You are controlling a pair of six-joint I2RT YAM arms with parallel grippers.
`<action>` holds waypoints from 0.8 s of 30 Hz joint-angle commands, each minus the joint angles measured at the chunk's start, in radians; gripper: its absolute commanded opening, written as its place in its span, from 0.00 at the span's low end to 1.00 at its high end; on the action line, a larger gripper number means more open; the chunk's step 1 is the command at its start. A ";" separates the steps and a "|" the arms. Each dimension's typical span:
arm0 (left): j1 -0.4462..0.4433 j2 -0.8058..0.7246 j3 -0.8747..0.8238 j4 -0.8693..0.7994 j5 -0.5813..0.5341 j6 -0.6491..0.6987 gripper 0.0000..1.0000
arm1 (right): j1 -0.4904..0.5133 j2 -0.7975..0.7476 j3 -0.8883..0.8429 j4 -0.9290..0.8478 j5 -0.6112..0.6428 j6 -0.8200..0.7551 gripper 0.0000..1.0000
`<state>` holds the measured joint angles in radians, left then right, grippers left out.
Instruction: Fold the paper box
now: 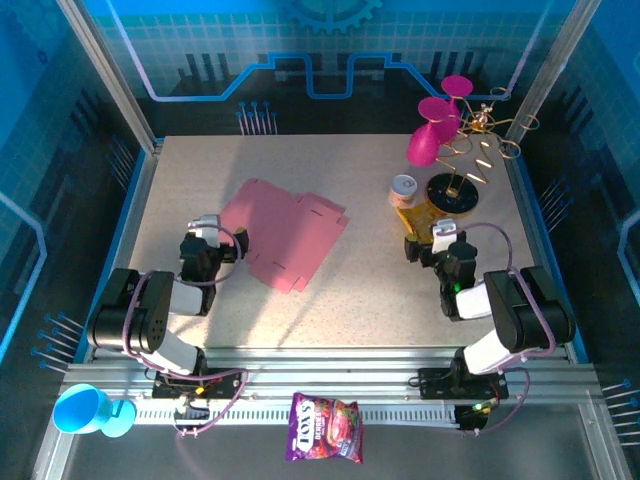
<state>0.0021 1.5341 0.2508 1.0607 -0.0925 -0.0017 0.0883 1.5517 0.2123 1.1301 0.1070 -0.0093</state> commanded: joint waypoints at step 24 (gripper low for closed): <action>-0.152 -0.464 0.659 -1.527 -0.172 -0.727 0.99 | 0.164 -0.850 0.561 -1.501 0.163 0.689 1.00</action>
<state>-0.2184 1.0016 0.8730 -0.1204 -0.5365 -0.4400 0.3042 0.7212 0.7643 0.1146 0.5327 0.2787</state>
